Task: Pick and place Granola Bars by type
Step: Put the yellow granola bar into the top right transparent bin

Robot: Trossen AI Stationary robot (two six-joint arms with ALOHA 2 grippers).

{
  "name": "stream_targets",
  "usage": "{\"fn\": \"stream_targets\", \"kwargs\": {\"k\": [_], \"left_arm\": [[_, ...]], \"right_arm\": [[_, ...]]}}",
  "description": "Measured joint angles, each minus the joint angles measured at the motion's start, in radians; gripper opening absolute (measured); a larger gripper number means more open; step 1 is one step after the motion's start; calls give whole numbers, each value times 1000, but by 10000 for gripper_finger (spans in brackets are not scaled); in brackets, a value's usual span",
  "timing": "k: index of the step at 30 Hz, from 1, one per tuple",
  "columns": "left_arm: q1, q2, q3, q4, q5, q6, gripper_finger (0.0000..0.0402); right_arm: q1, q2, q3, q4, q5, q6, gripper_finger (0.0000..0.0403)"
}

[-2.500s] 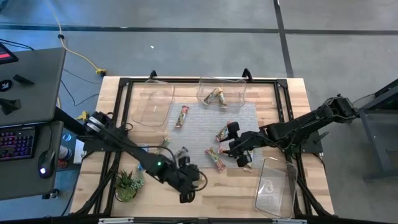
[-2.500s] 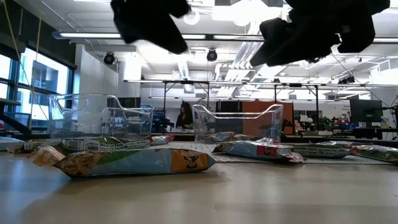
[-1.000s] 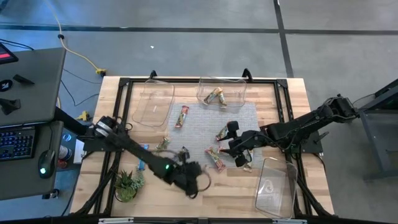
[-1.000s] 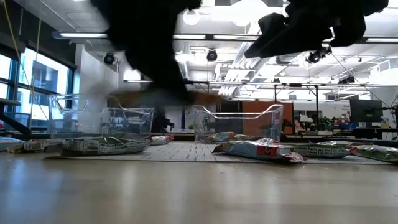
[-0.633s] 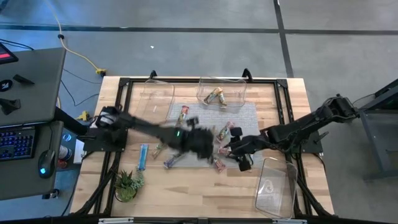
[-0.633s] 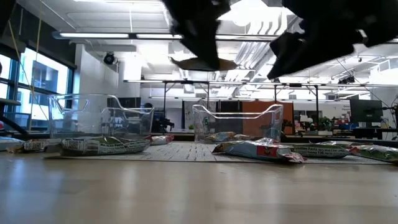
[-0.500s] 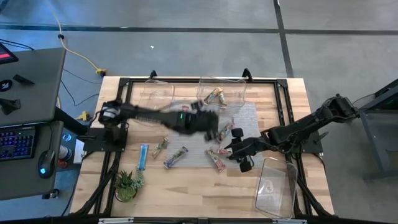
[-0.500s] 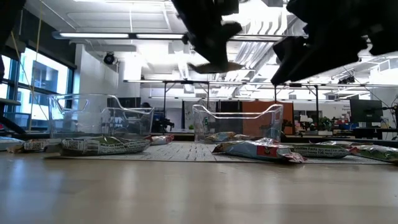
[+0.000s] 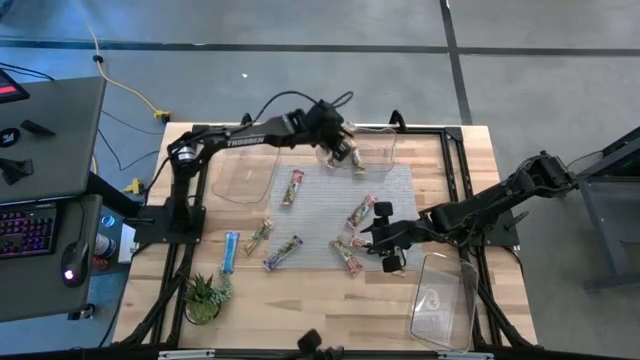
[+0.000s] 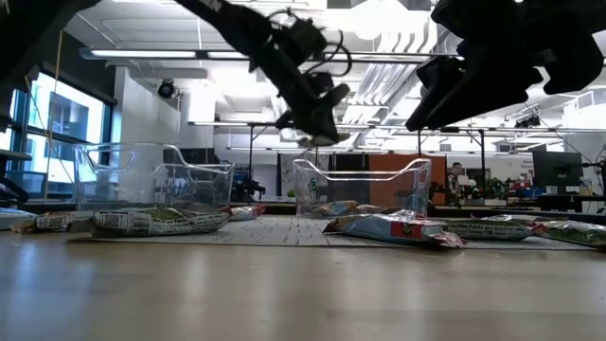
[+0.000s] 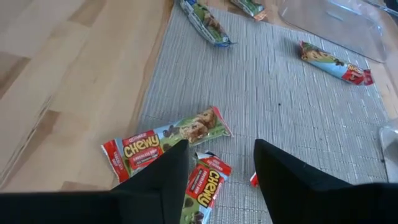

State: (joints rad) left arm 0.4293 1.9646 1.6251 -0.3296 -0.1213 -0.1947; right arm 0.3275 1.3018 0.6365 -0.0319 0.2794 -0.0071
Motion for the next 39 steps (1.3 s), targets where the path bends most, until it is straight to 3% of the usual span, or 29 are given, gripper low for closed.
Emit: {"fn": "stream_targets", "kwargs": {"k": [5, 15, 28, 34, 39], "left_arm": [[24, 50, 3, 35, 94, -2, 81], [22, 109, 0, 90, 89, 40, 87], [16, 102, 2, 92, 86, 34, 184], [15, 101, 126, 24, 146, 33, 193], [4, 98, 343, -227, 165, 47, 193]], "right_arm": [[0, 0, 0, 0, -1, 0, 166], [0, 0, 0, 7, -1, 0, 165], [0, 0, 1, 7, -1, 0, 162], [0, 0, 1, 7, -1, 0, 167], [0, 0, 1, 7, -1, 0, 164]]}}
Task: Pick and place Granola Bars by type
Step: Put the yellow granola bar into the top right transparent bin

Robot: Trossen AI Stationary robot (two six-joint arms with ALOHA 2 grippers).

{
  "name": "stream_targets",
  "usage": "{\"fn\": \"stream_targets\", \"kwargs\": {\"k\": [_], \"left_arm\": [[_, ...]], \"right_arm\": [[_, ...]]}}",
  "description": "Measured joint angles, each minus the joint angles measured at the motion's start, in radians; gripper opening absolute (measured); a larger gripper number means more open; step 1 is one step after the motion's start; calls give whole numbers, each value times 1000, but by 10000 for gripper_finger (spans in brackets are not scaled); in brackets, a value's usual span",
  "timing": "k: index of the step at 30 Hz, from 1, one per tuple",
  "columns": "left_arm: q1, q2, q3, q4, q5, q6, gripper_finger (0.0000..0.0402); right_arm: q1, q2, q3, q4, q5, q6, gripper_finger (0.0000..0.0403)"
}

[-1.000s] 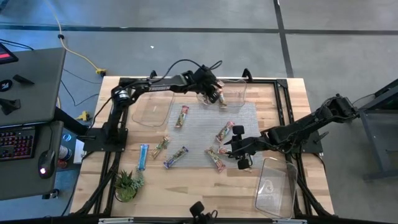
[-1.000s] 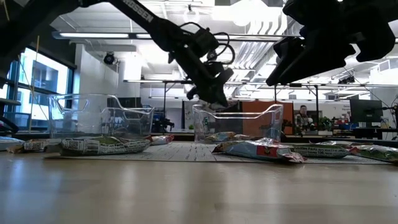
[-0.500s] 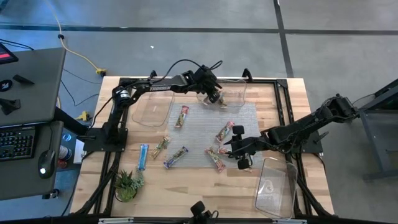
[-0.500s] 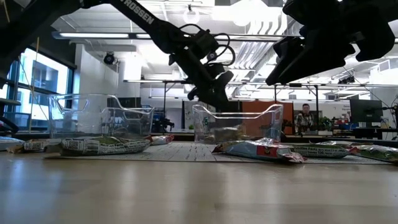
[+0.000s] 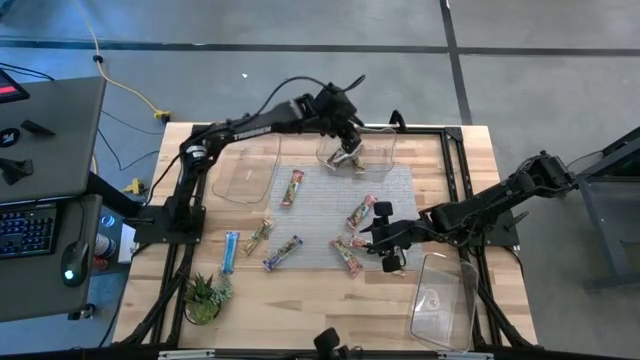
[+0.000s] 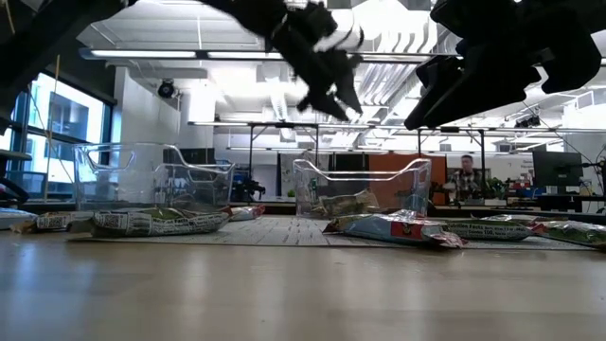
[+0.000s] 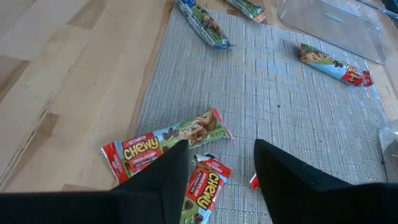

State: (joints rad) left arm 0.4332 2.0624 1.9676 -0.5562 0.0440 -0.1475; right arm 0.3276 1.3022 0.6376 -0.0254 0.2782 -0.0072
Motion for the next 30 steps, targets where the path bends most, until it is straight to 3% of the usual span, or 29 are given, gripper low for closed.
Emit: {"fn": "stream_targets", "kwargs": {"k": [8, 14, 17, 22, 24, 30], "left_arm": [[-107, -4, 392, -624, -80, 30, 193], [-276, -129, 306, -883, -144, -209, 193], [-405, -132, 298, -1025, -263, -339, 193], [-630, -130, 223, -984, -294, -393, 193], [-710, -124, 185, -1018, -354, -463, 193], [-863, -150, -40, -1013, -403, -667, 193]], "right_arm": [[0, 0, 0, 0, 0, 0, 165], [0, 0, 0, 4, 0, 0, 166], [0, 0, 0, 10, 0, 0, 162], [0, 0, 0, 18, 0, 0, 163], [0, 0, 0, 23, 0, 0, 165], [0, 0, 1, 39, 0, 0, 165]]}}
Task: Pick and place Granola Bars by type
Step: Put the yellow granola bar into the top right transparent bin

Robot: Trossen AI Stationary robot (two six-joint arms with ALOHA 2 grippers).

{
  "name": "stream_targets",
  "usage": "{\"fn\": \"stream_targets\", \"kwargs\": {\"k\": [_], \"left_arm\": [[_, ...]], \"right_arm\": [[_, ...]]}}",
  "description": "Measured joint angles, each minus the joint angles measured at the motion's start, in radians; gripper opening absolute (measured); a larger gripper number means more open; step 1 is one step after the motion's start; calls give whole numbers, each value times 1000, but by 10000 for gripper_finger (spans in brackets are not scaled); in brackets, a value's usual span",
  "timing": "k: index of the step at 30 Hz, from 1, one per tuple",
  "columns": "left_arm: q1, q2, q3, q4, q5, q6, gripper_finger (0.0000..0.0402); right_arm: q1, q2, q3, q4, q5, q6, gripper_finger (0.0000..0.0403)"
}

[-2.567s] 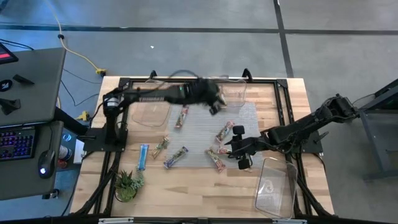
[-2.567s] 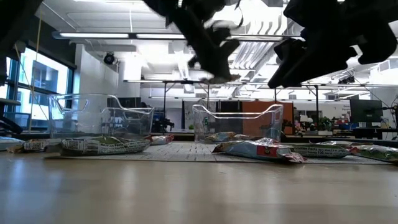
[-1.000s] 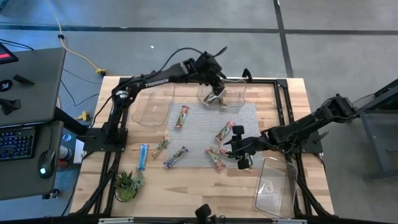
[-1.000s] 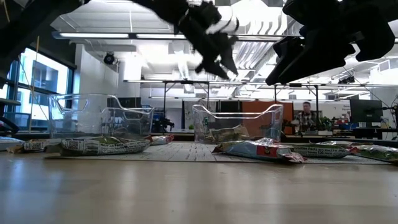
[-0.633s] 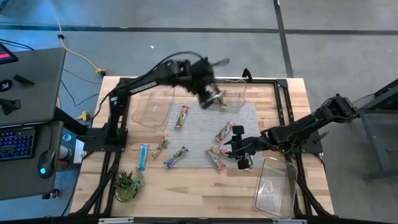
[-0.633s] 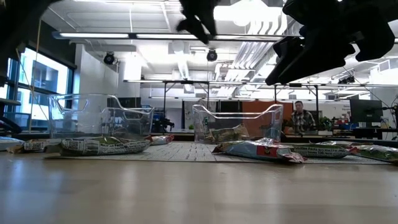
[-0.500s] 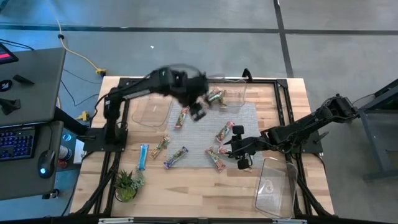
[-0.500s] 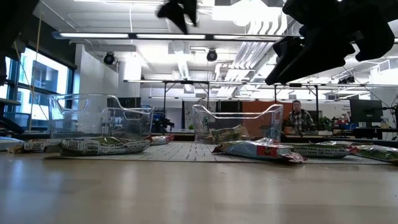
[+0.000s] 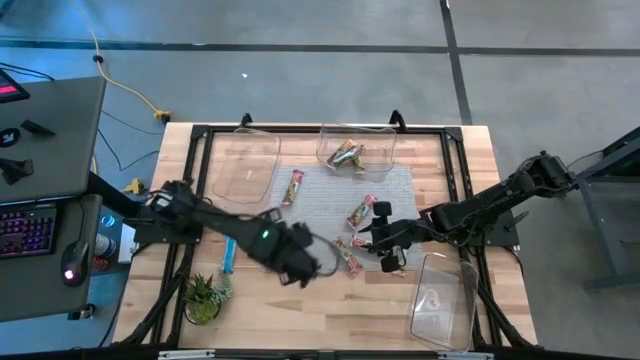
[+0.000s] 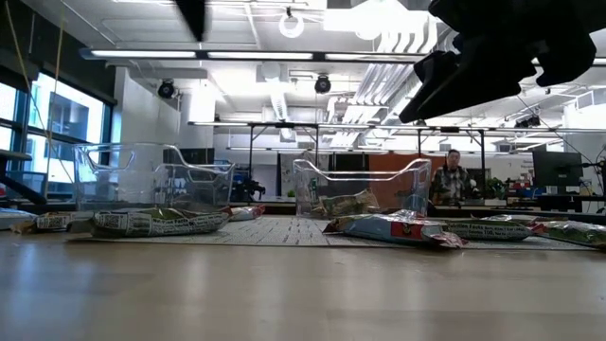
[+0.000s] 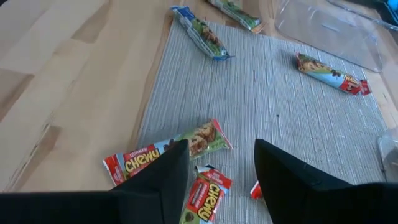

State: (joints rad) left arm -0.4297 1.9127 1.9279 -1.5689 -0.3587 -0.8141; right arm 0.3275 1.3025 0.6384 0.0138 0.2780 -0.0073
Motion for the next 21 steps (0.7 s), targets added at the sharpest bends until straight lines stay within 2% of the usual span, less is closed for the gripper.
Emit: {"fn": "stream_targets", "kwargs": {"k": [3, 7, 11, 14, 17, 21], "left_arm": [[-38, -37, -142, -4, 0, -42, 193], [-32, -117, -346, -4, 20, -134, 193], [-22, -199, -539, 25, 104, -256, 193], [-23, -269, -671, 137, 165, -276, 193], [-23, -332, -797, 317, 211, -259, 193], [-22, -408, -925, 502, 199, -278, 193]], "right_arm": [[0, 0, 0, 6, 0, 0, 162], [0, 0, 0, 17, 0, 0, 162], [0, 0, 0, 14, 0, 0, 166], [0, 0, 0, 14, 0, 0, 167], [0, 0, 0, 16, 0, 0, 164], [0, 0, 0, 21, 0, 0, 161]]}}
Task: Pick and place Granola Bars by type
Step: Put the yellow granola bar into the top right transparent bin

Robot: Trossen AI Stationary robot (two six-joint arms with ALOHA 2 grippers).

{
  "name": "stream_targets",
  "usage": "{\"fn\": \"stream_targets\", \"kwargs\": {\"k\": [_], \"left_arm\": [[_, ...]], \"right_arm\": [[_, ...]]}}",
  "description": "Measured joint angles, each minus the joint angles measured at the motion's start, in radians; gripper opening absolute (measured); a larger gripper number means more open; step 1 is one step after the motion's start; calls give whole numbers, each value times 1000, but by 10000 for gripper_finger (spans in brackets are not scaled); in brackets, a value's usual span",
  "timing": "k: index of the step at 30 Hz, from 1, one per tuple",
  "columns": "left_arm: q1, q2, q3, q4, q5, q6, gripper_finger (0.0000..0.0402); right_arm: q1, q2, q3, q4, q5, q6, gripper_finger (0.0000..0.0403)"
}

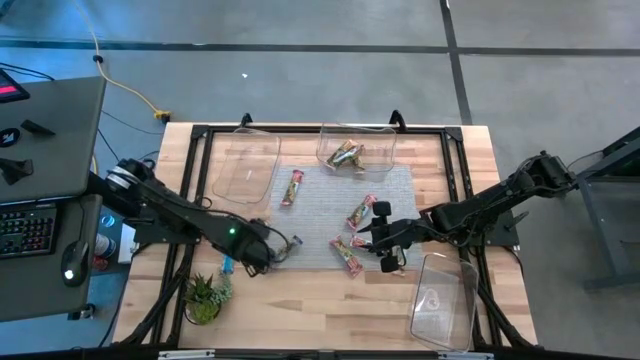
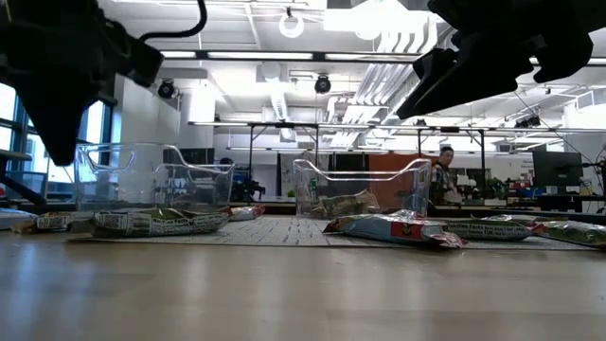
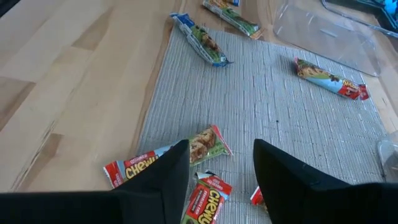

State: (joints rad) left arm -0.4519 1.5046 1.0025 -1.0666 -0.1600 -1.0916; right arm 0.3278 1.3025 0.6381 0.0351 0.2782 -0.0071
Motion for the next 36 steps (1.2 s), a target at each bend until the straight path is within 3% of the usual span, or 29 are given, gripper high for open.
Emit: {"fn": "stream_targets", "kwargs": {"k": [7, 14, 20, 30, 36], "left_arm": [[0, -17, -105, 43, -89, -160, 193], [0, -17, -110, 72, -72, -177, 193], [0, -17, -110, 98, -150, -230, 193], [0, -17, -138, 83, -132, -201, 193], [0, -17, -220, 214, -24, -196, 193]], "right_arm": [[0, 0, 0, 12, 0, 0, 167], [0, 0, 0, 15, 0, 0, 162], [0, 0, 0, 15, 0, 0, 164], [0, 0, 0, 15, 0, 0, 162], [-1, 0, 0, 14, -1, 0, 164]]}}
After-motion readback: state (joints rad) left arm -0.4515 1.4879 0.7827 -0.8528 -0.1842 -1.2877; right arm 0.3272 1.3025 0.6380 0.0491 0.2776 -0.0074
